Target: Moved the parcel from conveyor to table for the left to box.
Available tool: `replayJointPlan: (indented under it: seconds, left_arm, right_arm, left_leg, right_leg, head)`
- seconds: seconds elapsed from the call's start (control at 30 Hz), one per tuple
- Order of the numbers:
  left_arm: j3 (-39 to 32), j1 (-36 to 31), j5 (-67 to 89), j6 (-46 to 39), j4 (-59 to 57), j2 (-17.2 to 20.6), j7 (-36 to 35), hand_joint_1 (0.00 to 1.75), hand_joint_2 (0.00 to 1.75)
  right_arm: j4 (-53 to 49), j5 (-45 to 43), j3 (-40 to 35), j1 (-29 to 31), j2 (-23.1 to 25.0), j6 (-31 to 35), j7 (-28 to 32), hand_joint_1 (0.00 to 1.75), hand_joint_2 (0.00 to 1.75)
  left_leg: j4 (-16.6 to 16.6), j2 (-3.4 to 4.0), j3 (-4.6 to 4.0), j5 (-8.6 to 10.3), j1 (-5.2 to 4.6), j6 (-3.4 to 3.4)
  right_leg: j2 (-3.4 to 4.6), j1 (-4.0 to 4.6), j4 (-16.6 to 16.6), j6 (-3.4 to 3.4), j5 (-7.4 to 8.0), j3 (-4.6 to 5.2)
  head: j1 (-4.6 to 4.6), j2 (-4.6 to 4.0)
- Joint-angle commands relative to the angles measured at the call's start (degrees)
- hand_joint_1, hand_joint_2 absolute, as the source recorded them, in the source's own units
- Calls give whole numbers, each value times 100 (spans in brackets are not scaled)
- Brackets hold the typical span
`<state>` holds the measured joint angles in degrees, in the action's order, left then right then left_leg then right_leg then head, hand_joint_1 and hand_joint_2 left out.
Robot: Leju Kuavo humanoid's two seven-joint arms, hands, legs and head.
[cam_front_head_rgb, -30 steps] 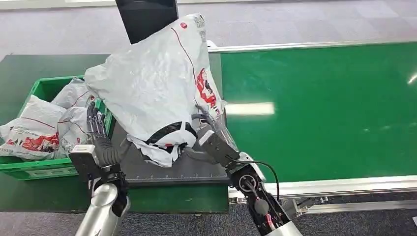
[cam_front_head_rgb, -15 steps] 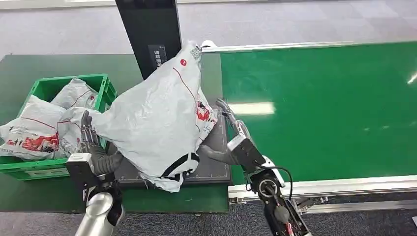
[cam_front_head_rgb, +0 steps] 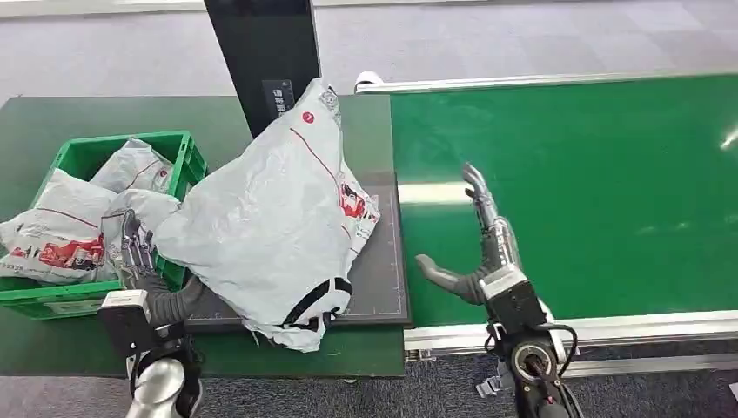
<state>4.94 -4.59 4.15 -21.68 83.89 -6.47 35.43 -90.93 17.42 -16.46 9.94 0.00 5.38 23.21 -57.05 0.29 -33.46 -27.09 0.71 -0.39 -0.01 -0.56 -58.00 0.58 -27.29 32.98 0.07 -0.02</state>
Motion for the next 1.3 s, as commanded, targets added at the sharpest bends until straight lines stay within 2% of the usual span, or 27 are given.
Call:
replayJointPlan:
  seconds: [0.03,0.13,0.17,0.2,0.27,0.4,0.73,1.03,1.3]
  left_arm:
    - [-68,12,206,56,-59,-6,-80,0,175]
    - [-82,-112,203,98,-254,-1,-83,0,175]
    - [-100,-153,207,101,-293,27,-81,0,175]
    - [-137,-199,243,79,-303,59,-61,0,175]
    - [-224,-262,519,-147,-321,137,-60,0,175]
    - [-328,-410,1242,-361,-598,286,-127,0,175]
    - [-259,-531,1735,-531,-795,334,-218,0,175]
    - [-1140,-1034,2089,-867,-1724,669,-237,0,175]
    - [-1158,-1072,2123,-883,-1714,640,-220,0,175]
  right_arm:
    - [-420,272,553,-205,-195,254,-9,0,175]
    - [-885,540,1025,-761,-409,433,17,0,175]
    - [-995,587,1143,-921,-435,454,78,0,175]
    - [-1104,605,1234,-1067,-474,499,144,0,175]
    - [-1252,575,1372,-1271,-513,552,234,0,175]
    - [-1321,521,1406,-1553,-364,528,386,0,175]
    - [-1233,491,1291,-1513,-285,477,401,0,175]
    - [-859,491,1035,-1197,-295,336,493,0,175]
    - [-890,480,1050,-1194,-301,313,483,0,175]
  left_leg:
    - [11,-7,13,3,-1,2]
    - [8,-22,8,4,0,3]
    - [14,-52,13,8,1,5]
    - [5,-25,10,3,1,3]
    - [16,-45,19,5,0,6]
    - [14,-23,15,2,-2,2]
    - [6,-6,10,-2,0,2]
    - [22,13,27,3,1,-2]
    - [16,2,23,1,2,3]
  right_leg:
    - [-5,-1,9,-4,1,-13]
    - [-18,0,9,-2,-2,-14]
    - [-48,2,20,-1,-6,-29]
    - [-22,1,9,0,-3,-11]
    - [-42,1,22,0,-6,-34]
    - [-16,-1,14,-2,-3,-21]
    - [-4,0,7,0,-2,-9]
    - [16,2,17,-7,7,-19]
    - [6,3,18,-1,4,-21]
  head:
    - [0,2]
    - [2,2]
    - [-2,0]
    - [0,0]
    - [-2,2]
    - [0,2]
    - [0,0]
    - [2,2]
    - [0,0]
